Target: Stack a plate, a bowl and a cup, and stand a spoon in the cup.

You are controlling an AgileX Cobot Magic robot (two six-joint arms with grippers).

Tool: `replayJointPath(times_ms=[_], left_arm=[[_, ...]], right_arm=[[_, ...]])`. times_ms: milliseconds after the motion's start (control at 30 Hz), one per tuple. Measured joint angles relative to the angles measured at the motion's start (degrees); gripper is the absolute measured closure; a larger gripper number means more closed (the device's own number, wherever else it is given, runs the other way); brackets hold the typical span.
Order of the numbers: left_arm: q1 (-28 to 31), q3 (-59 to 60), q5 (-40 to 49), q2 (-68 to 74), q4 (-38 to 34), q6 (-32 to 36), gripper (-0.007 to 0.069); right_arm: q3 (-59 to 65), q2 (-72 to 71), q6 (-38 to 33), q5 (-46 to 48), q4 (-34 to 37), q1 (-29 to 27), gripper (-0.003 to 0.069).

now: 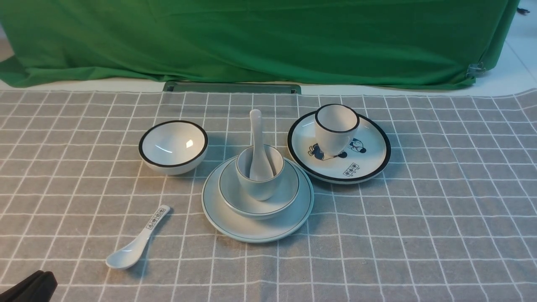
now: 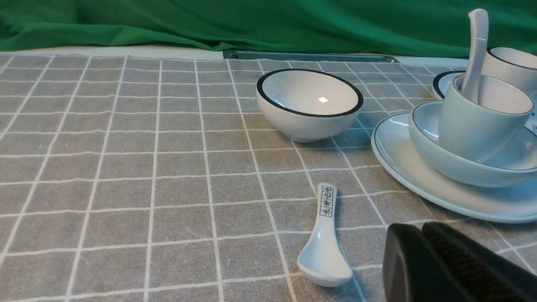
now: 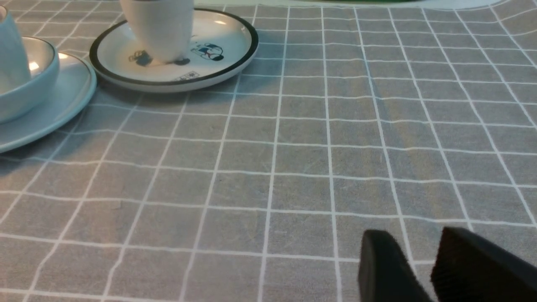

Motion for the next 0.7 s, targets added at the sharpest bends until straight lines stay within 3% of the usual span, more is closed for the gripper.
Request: replayJointPath(times_ms=[267,700], left_arm=[[4.35,0.00,0.00,0.00,0.00,0.00,0.0612],[4.75,0.00,0.00,0.00,0.00,-0.16,0.0607]], right_arm=[[0.00,-0.05,0.00,0.00,0.00,0.00,0.0421],[0.00,-0.05,0.00,0.00,0.00,0.00,0.0421]])
